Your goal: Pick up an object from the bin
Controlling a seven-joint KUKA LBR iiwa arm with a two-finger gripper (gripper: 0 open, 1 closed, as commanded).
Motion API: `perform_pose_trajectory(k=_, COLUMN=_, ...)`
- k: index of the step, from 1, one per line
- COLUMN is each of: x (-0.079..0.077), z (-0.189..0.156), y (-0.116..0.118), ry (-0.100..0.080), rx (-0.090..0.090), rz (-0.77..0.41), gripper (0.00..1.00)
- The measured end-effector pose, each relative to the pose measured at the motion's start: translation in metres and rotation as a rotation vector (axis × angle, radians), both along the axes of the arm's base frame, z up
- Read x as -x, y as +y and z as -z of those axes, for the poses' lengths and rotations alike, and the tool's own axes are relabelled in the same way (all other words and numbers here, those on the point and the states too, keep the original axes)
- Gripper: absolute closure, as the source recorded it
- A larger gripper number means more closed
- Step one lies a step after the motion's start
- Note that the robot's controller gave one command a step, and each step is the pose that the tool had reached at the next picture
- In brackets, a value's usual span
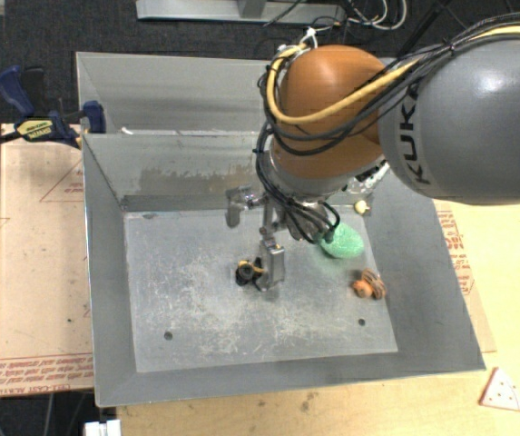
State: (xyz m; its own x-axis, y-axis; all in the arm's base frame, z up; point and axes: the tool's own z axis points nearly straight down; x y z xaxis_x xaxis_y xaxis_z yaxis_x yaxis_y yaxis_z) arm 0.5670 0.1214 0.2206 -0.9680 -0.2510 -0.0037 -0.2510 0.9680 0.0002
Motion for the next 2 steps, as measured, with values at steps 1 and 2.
perform_pose_trajectory(k=1, x=0.031, z=0.040, y=-0.024, ry=0.002, rx=-0.001, rz=0.203, gripper=0.00)
perform_pose_trajectory(k=2, x=0.023, z=0.070, y=-0.026, ry=0.003, rx=0.000, rz=0.043, gripper=0.00)
